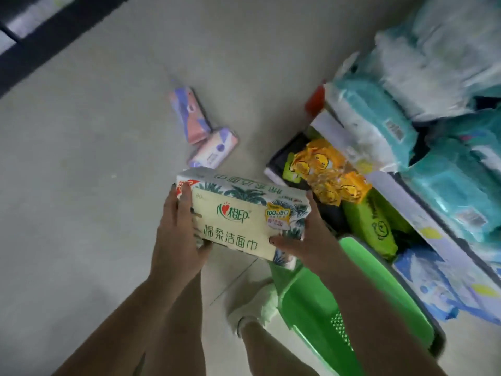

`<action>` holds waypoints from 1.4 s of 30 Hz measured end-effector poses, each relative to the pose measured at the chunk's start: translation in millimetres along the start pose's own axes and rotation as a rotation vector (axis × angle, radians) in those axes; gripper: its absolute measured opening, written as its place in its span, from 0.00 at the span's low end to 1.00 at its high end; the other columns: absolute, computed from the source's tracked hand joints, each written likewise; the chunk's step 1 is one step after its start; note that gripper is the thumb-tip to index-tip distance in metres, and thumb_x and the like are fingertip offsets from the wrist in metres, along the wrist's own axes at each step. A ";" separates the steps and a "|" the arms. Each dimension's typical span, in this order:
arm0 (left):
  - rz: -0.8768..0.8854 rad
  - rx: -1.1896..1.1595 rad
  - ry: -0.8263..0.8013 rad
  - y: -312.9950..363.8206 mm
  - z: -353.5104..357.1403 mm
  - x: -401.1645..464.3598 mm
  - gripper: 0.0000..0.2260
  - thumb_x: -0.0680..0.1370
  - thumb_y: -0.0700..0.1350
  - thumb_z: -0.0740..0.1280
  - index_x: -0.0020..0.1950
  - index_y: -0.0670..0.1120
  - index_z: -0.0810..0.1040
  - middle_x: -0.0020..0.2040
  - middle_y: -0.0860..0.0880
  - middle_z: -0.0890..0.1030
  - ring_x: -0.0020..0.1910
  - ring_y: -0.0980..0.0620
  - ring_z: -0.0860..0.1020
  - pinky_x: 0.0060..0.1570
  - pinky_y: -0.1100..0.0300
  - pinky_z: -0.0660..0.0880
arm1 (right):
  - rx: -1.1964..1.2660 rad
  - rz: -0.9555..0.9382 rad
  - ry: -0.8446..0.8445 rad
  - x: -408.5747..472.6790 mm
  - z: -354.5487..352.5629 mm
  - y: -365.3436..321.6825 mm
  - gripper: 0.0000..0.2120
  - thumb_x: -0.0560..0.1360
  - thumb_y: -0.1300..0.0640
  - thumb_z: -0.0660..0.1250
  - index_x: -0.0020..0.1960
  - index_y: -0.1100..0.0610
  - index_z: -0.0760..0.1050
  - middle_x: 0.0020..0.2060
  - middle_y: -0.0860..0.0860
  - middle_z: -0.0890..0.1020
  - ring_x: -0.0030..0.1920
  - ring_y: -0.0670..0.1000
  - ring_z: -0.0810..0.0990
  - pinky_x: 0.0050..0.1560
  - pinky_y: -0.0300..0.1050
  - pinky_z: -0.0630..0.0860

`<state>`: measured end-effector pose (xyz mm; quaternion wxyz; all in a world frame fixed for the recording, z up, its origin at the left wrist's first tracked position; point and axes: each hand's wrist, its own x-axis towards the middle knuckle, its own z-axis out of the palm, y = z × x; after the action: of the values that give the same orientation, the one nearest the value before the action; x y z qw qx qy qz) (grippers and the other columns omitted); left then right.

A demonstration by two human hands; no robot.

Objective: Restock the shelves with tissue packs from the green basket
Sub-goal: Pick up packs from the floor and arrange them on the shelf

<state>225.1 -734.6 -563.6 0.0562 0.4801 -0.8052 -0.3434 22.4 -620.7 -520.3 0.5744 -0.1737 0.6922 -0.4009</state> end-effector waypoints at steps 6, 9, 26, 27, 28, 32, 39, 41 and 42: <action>-0.011 0.094 -0.083 -123.7 120.4 49.0 0.49 0.63 0.41 0.78 0.74 0.48 0.50 0.71 0.36 0.61 0.62 0.39 0.72 0.49 0.43 0.78 | 0.030 0.214 0.070 147.0 29.5 134.6 0.39 0.62 0.65 0.78 0.66 0.56 0.61 0.52 0.48 0.80 0.50 0.43 0.81 0.55 0.48 0.78; -0.037 0.123 -0.181 -179.6 173.6 73.7 0.47 0.64 0.42 0.76 0.75 0.46 0.50 0.71 0.37 0.61 0.62 0.39 0.71 0.49 0.43 0.78 | 0.015 0.291 0.096 211.0 40.4 192.4 0.35 0.63 0.65 0.77 0.65 0.62 0.63 0.49 0.49 0.82 0.49 0.47 0.82 0.54 0.51 0.78; -0.909 -0.570 -0.099 -259.7 234.9 229.2 0.28 0.66 0.53 0.58 0.60 0.37 0.73 0.50 0.40 0.80 0.47 0.42 0.80 0.52 0.49 0.75 | -0.092 0.479 0.147 323.4 30.1 285.9 0.23 0.67 0.67 0.73 0.59 0.57 0.71 0.54 0.52 0.81 0.55 0.53 0.79 0.60 0.54 0.74; -0.919 -0.584 -0.096 -264.2 234.4 238.4 0.26 0.65 0.52 0.59 0.56 0.37 0.75 0.49 0.39 0.81 0.46 0.41 0.81 0.49 0.50 0.76 | -0.123 0.488 0.156 322.1 28.9 283.7 0.24 0.67 0.66 0.73 0.59 0.56 0.70 0.54 0.51 0.80 0.56 0.52 0.79 0.60 0.53 0.74; -0.924 -0.565 -0.103 -270.3 234.9 246.1 0.24 0.64 0.52 0.60 0.53 0.38 0.76 0.47 0.38 0.81 0.45 0.40 0.81 0.48 0.49 0.77 | -0.152 0.497 0.163 320.8 28.2 280.3 0.25 0.67 0.65 0.74 0.61 0.56 0.70 0.55 0.51 0.80 0.57 0.53 0.78 0.60 0.52 0.74; -0.863 -0.349 -0.174 -280.0 233.1 255.9 0.16 0.74 0.45 0.60 0.56 0.35 0.76 0.52 0.35 0.80 0.51 0.38 0.80 0.55 0.44 0.76 | -0.250 0.533 0.183 315.7 26.2 261.4 0.41 0.68 0.59 0.74 0.74 0.57 0.56 0.67 0.55 0.72 0.65 0.54 0.72 0.65 0.47 0.68; -0.556 -0.035 -0.123 -269.1 202.7 244.8 0.11 0.75 0.41 0.59 0.48 0.37 0.79 0.46 0.37 0.82 0.48 0.40 0.80 0.42 0.54 0.72 | -0.572 0.379 0.040 281.1 24.9 215.1 0.41 0.69 0.57 0.74 0.74 0.57 0.54 0.68 0.53 0.68 0.66 0.49 0.67 0.58 0.40 0.64; -0.436 0.086 -0.051 -254.4 186.7 238.8 0.13 0.76 0.42 0.57 0.48 0.35 0.78 0.47 0.36 0.81 0.48 0.38 0.78 0.44 0.52 0.70 | -0.562 0.339 0.043 267.0 26.5 199.7 0.38 0.70 0.58 0.73 0.73 0.57 0.57 0.67 0.52 0.69 0.61 0.45 0.68 0.53 0.36 0.62; -0.393 0.114 -0.012 -244.2 177.2 234.1 0.12 0.77 0.41 0.57 0.47 0.34 0.77 0.46 0.35 0.80 0.47 0.38 0.77 0.43 0.53 0.67 | -0.553 0.326 0.052 259.6 26.7 191.8 0.37 0.70 0.58 0.73 0.73 0.56 0.57 0.66 0.52 0.69 0.60 0.44 0.68 0.53 0.35 0.62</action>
<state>205.3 -910.2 -902.1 -0.0439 0.6285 -0.7145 -0.3042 16.9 -693.6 -835.8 0.5443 -0.1996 0.8081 -0.1047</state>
